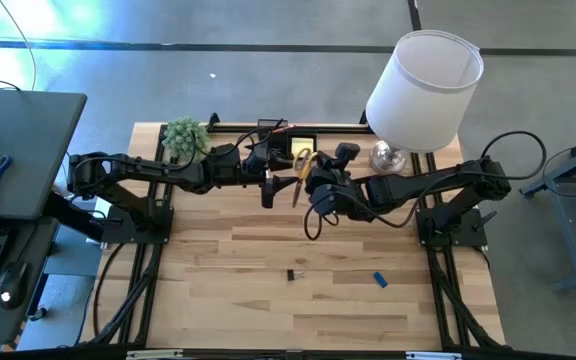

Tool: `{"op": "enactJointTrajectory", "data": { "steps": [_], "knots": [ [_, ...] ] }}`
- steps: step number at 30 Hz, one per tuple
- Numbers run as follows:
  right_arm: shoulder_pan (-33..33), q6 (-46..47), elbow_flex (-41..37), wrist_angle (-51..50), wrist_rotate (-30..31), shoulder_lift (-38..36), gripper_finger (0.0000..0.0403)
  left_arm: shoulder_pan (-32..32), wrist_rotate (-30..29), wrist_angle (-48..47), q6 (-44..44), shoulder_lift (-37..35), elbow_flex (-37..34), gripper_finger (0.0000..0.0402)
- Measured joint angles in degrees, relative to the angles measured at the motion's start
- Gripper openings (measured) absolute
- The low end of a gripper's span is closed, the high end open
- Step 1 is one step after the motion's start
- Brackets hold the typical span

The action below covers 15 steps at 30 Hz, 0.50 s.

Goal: Pick and place office supplies into organizer
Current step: Put the scissor into the top left slot of the desk organizer

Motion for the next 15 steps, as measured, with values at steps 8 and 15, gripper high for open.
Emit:
{"op": "enactJointTrajectory", "data": {
  "steps": [8, 15],
  "knots": [
    [-0.9, -0.8, 0.0, 2.4, -1.8, 1.1, 0.0003, 0.0, 0.3, 0.3, 0.0, 0.0, 0.0, 0.0200],
    [-1.1, -8.0, 0.0, 9.0, -1.6, 4.3, 0.0003, 0.0, -1.3, -1.3, 1.5, 0.0, 0.0, 0.0195]
  ]
}}
